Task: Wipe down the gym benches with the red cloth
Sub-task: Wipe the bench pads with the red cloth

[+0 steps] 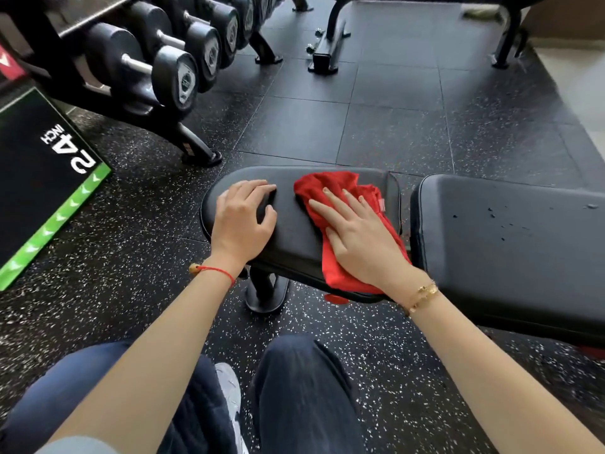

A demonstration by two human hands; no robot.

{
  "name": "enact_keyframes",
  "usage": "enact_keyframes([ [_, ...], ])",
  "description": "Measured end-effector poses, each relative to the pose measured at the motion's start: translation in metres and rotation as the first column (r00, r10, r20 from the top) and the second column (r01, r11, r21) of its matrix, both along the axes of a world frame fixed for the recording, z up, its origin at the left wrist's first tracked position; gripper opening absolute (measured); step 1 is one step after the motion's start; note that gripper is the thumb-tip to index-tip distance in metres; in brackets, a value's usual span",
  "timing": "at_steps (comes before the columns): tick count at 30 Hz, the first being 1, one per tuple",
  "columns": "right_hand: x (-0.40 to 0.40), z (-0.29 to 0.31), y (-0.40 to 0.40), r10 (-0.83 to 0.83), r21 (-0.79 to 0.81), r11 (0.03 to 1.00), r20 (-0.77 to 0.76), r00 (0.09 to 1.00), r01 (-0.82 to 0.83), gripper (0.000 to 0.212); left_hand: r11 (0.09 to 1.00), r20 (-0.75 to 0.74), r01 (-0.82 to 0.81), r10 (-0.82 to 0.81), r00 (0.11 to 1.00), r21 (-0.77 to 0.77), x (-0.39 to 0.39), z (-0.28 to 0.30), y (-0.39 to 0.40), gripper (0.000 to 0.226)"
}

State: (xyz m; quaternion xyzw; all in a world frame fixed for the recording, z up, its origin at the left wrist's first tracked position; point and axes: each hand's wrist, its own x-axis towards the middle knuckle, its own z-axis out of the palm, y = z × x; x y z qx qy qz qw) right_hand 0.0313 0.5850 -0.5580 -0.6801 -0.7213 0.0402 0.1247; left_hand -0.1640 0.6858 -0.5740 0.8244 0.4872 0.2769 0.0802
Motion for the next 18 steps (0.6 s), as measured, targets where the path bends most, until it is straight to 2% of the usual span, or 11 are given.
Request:
enact_keyframes([
  [4, 0.012, -0.001, -0.010, -0.041, -0.028, 0.999, -0.063, 0.997, 0.039, 0.053, 1.000, -0.007, 0.011, -0.011, 1.000, 0.009, -0.001, -0.003, 0.002, 0.041],
  [6, 0.021, 0.000, 0.014, -0.132, -0.026, 0.991, -0.096, 0.987, 0.130, 0.052, 1.000, -0.003, 0.009, -0.009, 1.000, 0.016, -0.001, -0.005, 0.002, 0.040],
  [9, 0.022, 0.005, 0.060, -0.241, -0.025, 0.970, -0.049, 0.969, 0.240, 0.052, 1.000, 0.004, 0.005, -0.005, 1.000, 0.023, 0.000, -0.007, 0.003, 0.040],
  [13, -0.010, 0.006, 0.076, -0.128, -0.049, 0.991, -0.033, 0.991, 0.127, 0.053, 1.000, 0.016, -0.006, 0.006, 1.000, 0.027, -0.001, -0.008, 0.005, 0.039],
  [18, -0.028, 0.002, 0.014, 0.022, -0.023, 0.999, -0.035, 0.999, -0.023, 0.051, 1.000, 0.023, 0.010, -0.011, 1.000, 0.027, -0.002, -0.008, 0.006, 0.040],
])
